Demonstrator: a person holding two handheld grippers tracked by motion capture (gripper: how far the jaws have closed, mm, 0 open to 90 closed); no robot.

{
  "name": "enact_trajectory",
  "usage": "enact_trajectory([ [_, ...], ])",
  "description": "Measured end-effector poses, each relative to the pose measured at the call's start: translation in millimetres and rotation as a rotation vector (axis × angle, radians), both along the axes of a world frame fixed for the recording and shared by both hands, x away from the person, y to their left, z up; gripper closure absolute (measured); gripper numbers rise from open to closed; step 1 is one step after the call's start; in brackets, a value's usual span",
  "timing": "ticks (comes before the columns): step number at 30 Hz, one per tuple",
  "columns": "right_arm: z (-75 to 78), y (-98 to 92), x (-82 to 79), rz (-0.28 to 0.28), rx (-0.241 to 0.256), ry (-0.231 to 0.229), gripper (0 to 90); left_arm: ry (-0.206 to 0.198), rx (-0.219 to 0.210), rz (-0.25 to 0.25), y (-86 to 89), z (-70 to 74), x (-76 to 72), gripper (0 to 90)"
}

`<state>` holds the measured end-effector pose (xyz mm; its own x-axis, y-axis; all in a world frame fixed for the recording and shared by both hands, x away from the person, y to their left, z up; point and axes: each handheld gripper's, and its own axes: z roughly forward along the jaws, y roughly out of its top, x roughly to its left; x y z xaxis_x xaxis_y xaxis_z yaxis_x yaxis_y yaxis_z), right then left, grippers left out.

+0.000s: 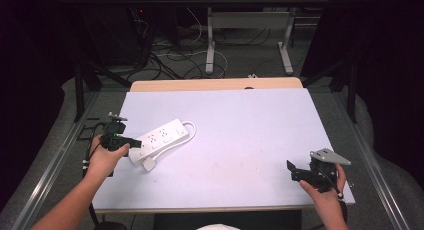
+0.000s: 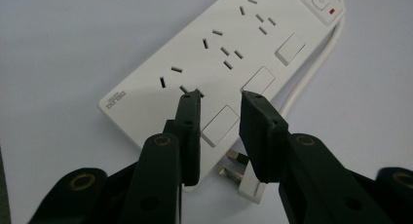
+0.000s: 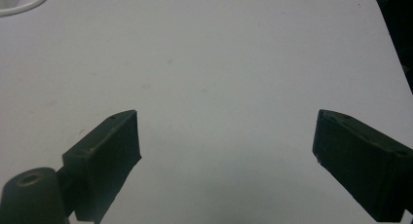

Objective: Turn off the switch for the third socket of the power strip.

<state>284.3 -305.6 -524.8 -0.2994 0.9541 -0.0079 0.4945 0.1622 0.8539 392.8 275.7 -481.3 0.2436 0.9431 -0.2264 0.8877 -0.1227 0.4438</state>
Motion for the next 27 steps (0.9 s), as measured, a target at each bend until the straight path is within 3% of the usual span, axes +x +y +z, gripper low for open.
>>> enact_trajectory([
  [4, -0.3, -0.2, 0.2, 0.005, -0.001, 0.001, 9.9, 0.046, -0.006, 0.008, -1.2, -4.8, 1.8, 75.0],
  [16, -2.2, 1.5, 1.1, 0.005, 0.009, -0.010, 10.5, 0.076, -0.009, 0.059, -0.8, -14.5, 5.0, 82.8],
  [17, -0.9, 0.2, 0.3, 0.019, 0.001, 0.011, 10.5, 0.086, -0.006, 0.053, 0.5, -14.7, 5.3, 83.1],
  [26, -0.8, 1.2, 0.1, 0.018, 0.015, 0.020, 11.4, 0.105, -0.042, 0.091, 2.6, -19.6, 6.0, 83.9],
  [27, -1.1, 0.8, 0.6, 0.019, 0.008, 0.011, 11.4, 0.103, -0.022, 0.073, 4.0, -19.6, 6.6, 83.9],
])
